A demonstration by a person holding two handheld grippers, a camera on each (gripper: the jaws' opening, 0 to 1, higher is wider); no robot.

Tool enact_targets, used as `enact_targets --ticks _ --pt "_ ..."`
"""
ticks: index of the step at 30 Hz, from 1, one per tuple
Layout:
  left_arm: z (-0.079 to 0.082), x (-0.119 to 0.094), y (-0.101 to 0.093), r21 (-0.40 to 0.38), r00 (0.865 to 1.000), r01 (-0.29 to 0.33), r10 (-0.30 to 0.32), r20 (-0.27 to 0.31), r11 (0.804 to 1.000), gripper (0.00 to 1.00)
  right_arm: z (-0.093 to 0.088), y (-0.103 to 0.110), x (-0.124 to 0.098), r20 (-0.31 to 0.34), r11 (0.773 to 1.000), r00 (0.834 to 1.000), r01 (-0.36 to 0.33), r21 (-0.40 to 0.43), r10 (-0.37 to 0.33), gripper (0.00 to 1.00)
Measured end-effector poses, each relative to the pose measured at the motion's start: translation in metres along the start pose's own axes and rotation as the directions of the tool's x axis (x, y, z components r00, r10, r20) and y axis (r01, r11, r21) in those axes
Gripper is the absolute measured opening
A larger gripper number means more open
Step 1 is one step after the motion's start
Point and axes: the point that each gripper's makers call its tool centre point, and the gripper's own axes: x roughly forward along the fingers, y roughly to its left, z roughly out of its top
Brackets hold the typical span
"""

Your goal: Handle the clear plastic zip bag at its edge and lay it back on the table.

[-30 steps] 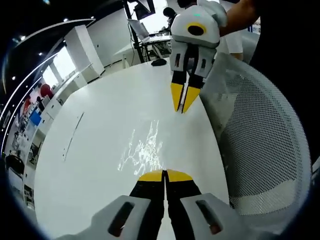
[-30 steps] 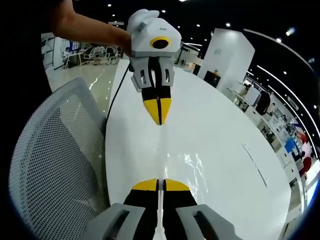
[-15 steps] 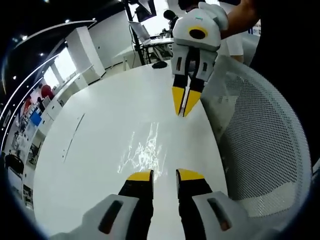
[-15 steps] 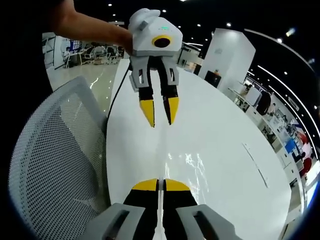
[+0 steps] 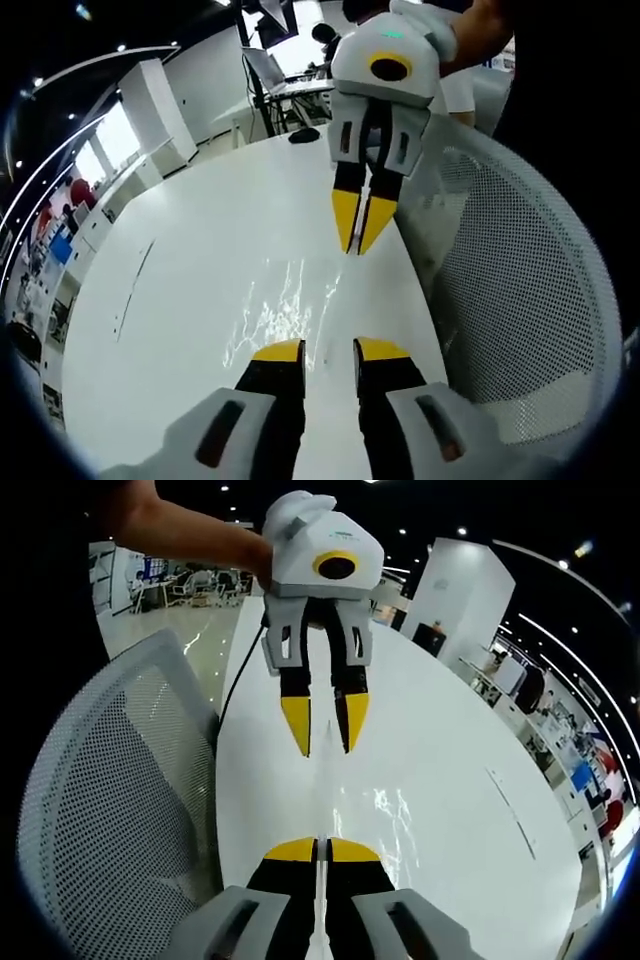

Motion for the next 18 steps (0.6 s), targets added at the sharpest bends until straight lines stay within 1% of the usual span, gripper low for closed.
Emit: enact_targets --ticks 5,9,11,13,18 --pt "0.002 0.007 -0.003 0.006 1.0 0.019 -0.019 -0.002 1.0 0.12 0.002 0.001 0.001 0.003 1.0 1.0 -0.003 -0.001 0.003 0.0" --pt "-0.004 0.012 -0.006 0.026 0.999 0.032 -0.031 -0.031 0.999 0.04 0.003 0.001 0.002 0.006 1.0 1.0 -0.003 -0.005 0.003 0.0" --pt "-0.005 0.012 -0.007 0.026 0.999 0.037 -0.036 -0.035 0.999 0.0 0.003 0.001 0.002 0.006 1.0 1.0 -0.002 -0.005 0.002 0.0" --pt "-0.005 0.013 -0.007 0.026 0.999 0.037 -0.037 -0.028 0.999 0.0 0.003 0.001 0.002 0.005 1.0 1.0 -0.001 -0.004 0.001 0.0" --pt "-0.006 0.013 -0.008 0.025 0.999 0.035 -0.034 -0.035 0.999 0.0 0.002 0.001 0.002 0.006 1.0 1.0 0.001 0.003 -0.001 0.0"
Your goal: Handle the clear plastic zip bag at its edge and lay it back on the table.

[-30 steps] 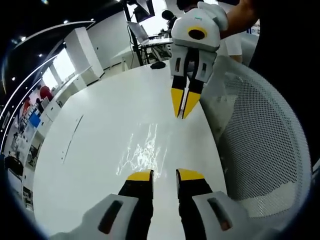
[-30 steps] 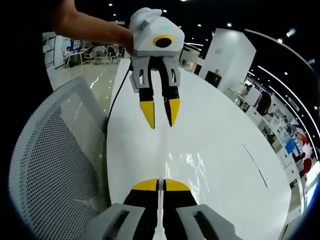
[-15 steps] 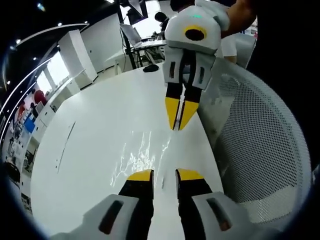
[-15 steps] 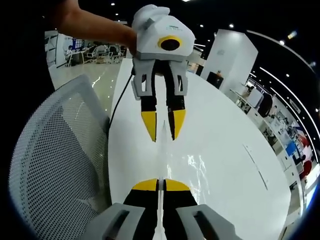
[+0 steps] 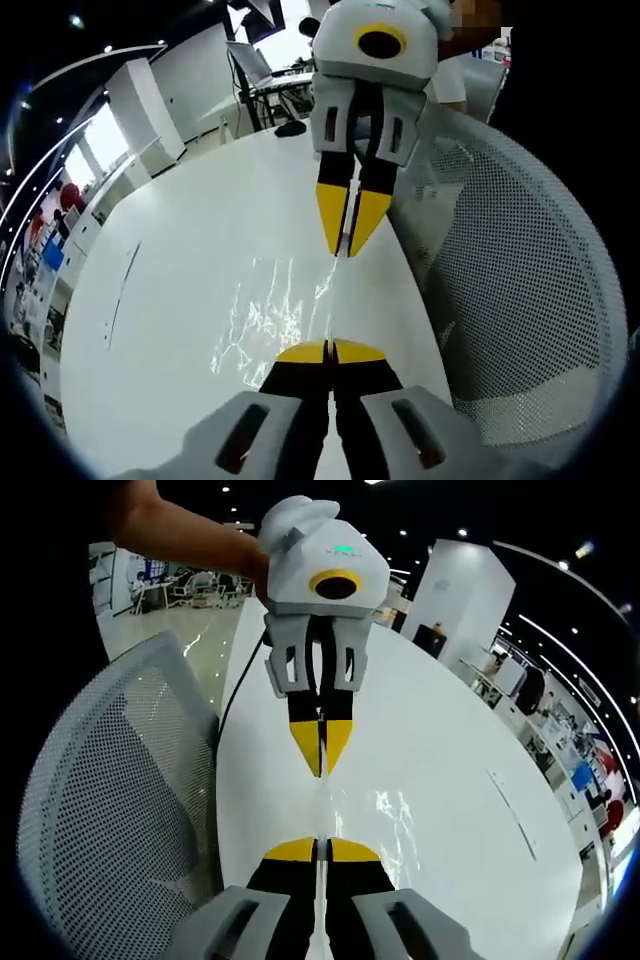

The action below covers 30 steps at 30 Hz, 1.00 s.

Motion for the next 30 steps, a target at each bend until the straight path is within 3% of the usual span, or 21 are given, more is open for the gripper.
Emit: enact_targets --ticks 30 --pt "-0.0043 -0.0054 -0.0024 -0.03 1.0 0.006 -0.005 0.01 1.0 0.0 -0.004 0.0017 -0.0035 0.014 0.999 1.0 -0.012 0.036 0.012 0.0"
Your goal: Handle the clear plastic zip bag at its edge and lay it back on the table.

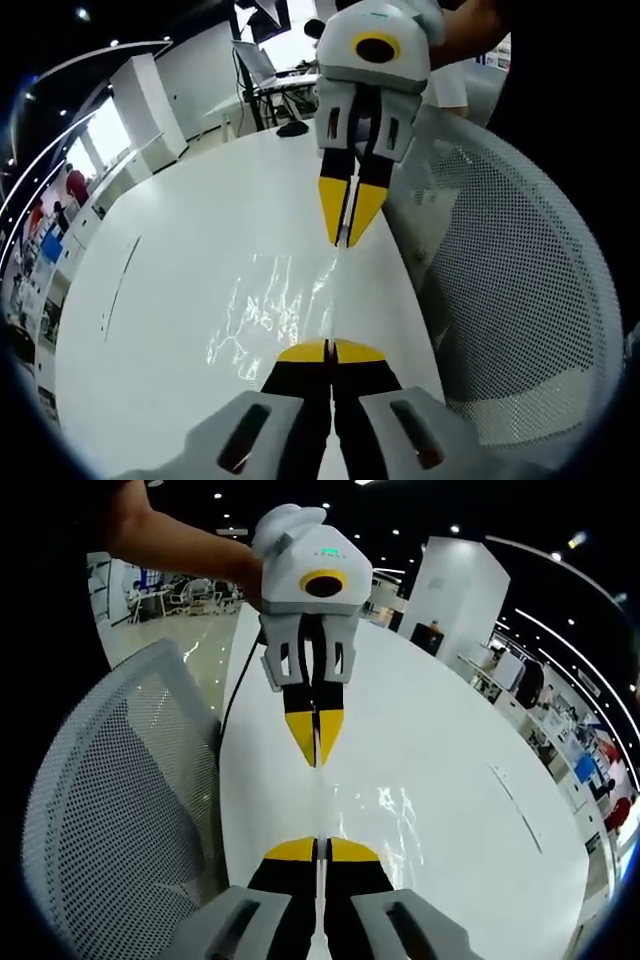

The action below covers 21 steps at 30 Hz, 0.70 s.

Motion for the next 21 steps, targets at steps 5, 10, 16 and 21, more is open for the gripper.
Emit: enact_targets --ticks 5,10,16,21 --pt "-0.0016 -0.0019 0.0 -0.006 1.0 -0.004 0.004 -0.005 1.0 0.0 -0.0028 0.0006 -0.0017 -0.004 1.0 1.0 0.001 0.006 -0.001 0.0" --pt "-0.0028 -0.0024 0.0012 -0.006 1.0 -0.012 0.012 -0.015 1.0 0.0 -0.0033 0.0014 -0.0018 -0.007 1.0 1.0 0.001 0.005 -0.001 0.0" --pt "-0.0049 -0.0013 -0.0004 -0.022 1.0 -0.002 0.001 -0.02 1.0 0.0 -0.0043 0.0019 -0.0027 -0.007 1.0 1.0 -0.001 0.007 0.001 0.0" --pt "-0.0062 -0.0006 0.0 -0.023 1.0 -0.001 0.001 -0.026 1.0 0.0 -0.0066 0.0022 -0.0024 -0.011 1.0 1.0 0.0 0.012 0.0 0.0"
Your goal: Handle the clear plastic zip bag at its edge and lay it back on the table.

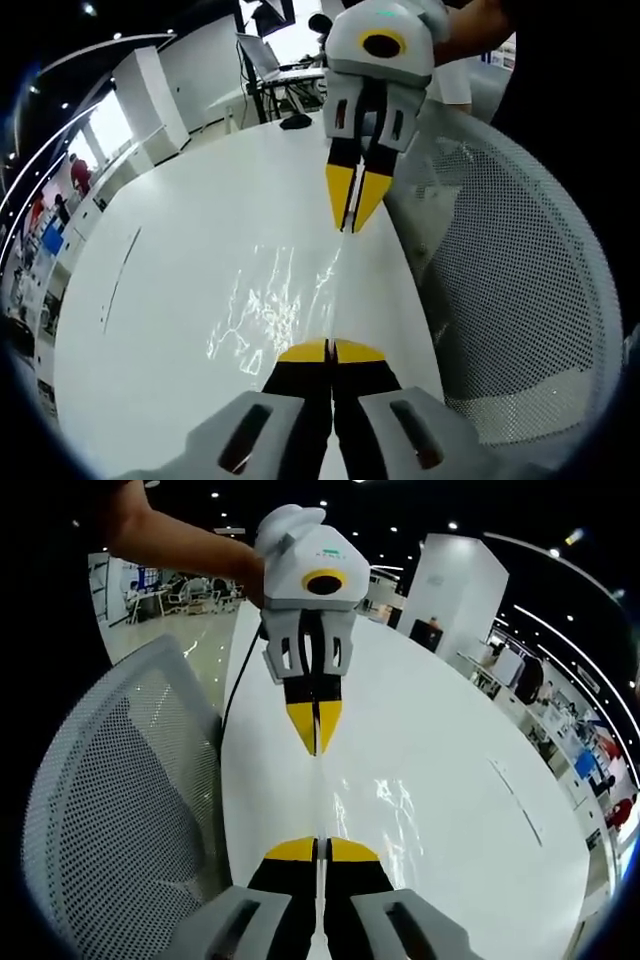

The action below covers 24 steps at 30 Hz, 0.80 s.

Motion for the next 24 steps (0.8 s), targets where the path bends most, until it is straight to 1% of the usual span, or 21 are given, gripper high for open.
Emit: enact_targets --ticks 24 --pt "-0.0085 -0.0059 0.0049 -0.023 1.0 -0.021 0.021 0.003 1.0 0.0 -0.0069 -0.0006 -0.0059 -0.006 1.0 1.0 0.009 0.008 -0.009 0.0"
